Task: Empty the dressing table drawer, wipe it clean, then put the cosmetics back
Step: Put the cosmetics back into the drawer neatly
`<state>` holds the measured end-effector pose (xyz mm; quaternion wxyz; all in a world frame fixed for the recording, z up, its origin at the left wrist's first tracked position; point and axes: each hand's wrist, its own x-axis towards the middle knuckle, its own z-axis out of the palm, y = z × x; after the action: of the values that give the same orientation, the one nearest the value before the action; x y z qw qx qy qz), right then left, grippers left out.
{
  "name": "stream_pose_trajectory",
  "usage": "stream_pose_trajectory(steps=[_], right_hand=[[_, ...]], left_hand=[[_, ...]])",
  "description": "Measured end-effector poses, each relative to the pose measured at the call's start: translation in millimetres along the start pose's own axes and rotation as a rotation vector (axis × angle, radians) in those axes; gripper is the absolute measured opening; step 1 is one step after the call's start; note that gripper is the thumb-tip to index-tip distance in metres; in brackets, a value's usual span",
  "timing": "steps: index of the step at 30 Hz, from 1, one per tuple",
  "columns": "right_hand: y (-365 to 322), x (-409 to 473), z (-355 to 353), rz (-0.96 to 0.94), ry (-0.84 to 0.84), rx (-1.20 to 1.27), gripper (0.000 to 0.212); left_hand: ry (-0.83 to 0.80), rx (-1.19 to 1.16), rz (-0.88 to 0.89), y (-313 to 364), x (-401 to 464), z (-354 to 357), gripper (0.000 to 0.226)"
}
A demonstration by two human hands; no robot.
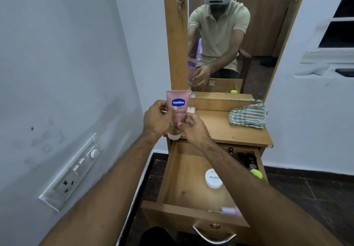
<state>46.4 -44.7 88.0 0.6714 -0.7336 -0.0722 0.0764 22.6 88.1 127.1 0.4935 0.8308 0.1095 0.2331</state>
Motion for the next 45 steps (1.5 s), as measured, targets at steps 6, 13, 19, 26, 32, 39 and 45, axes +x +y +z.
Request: stream_pose_trajectory(steps=[6,13,19,26,32,39,45], right_hand=[[-8.6,-46.4,-46.8,-0.156,-0.099,-0.363,0.064],[-22.0,-80.6,-109.5,-0.117,-0.406,-1.31,0.052],[-4.8,-90.6,-107.5,-0.027,-0.58,-1.451,0.047],[29.7,-92.8,-101.7,0.004,-0.597,-1.323,0.059],[50.4,-89.7,-121.4,0.006,-0.519,-1.199,0.047],[55.7,-61.6,-97.0,-0.119,-0.433,-1.376,0.04],[66.7,-49.8,-80.6,-0.145,-0.592,-1.546,0.041]], left_hand=[[-0.015,-0.189,-0.14,1.3,-20.3,-4.0,0.027],[-0.281,0.179,0.067,-19.1,-64.8,-9.4,0.085],[-0.785,0.706,0.421,-28.5,-104.1,26.3,0.076],[-0.923,0.73,0.338,-60.0,-115.2,46.5,0.07],[-0.986,0.722,0.327,-76.7,-113.9,53.4,0.071],[-1.03,0.723,0.328,-87.4,-112.7,62.9,0.069],[-1.042,0.744,0.311,-90.5,-111.1,62.5,0.071]])
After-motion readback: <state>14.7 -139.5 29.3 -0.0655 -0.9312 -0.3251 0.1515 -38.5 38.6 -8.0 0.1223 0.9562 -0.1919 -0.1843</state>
